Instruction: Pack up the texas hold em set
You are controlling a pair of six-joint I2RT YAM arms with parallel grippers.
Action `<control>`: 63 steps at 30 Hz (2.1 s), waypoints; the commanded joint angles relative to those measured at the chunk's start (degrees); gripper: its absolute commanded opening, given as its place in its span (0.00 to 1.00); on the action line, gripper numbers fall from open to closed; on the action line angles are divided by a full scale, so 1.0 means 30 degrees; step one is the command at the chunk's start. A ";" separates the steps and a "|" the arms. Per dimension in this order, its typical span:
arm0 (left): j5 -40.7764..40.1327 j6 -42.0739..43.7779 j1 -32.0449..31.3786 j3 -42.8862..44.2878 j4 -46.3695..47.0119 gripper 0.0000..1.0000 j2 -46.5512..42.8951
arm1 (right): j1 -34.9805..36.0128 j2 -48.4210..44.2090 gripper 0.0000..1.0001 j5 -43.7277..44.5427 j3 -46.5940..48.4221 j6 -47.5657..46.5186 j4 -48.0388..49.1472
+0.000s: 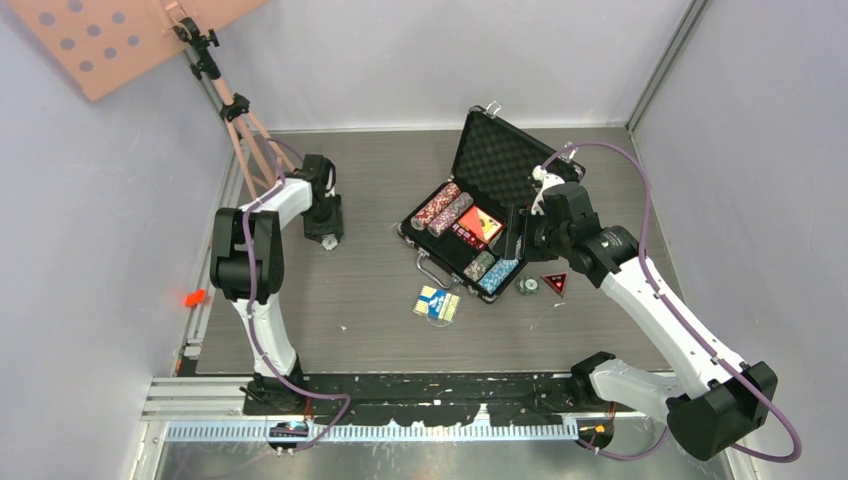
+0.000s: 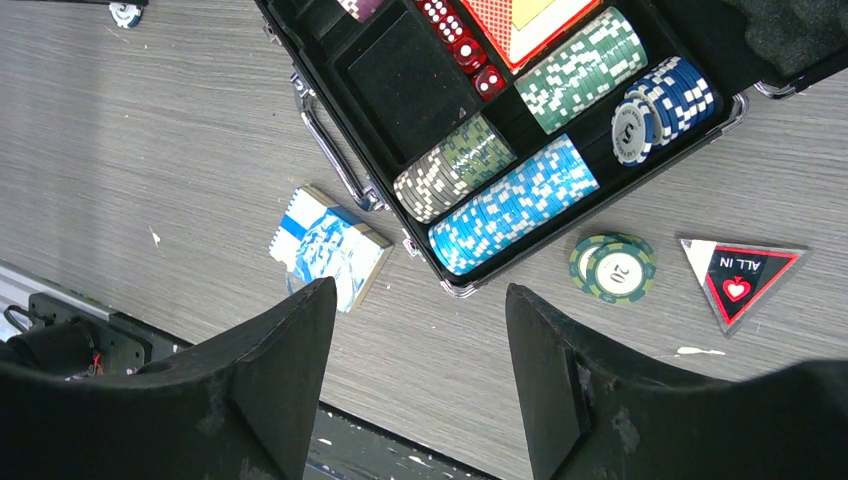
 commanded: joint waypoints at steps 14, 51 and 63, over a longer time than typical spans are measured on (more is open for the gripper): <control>0.1502 0.0438 -0.1443 -0.0942 0.0988 0.28 -0.0568 | -0.0033 -0.0012 0.68 -0.0356 0.0605 0.0089 0.0158; 0.7288 0.4385 -1.0229 0.6263 -0.8822 0.14 -0.3214 | -0.2424 0.8272 0.54 -1.5914 -0.4757 1.4655 1.7393; 0.9456 0.5800 -1.1126 0.6571 -0.8781 0.13 -0.3760 | -0.1139 0.9217 0.51 -1.6504 -0.3673 1.2916 1.5461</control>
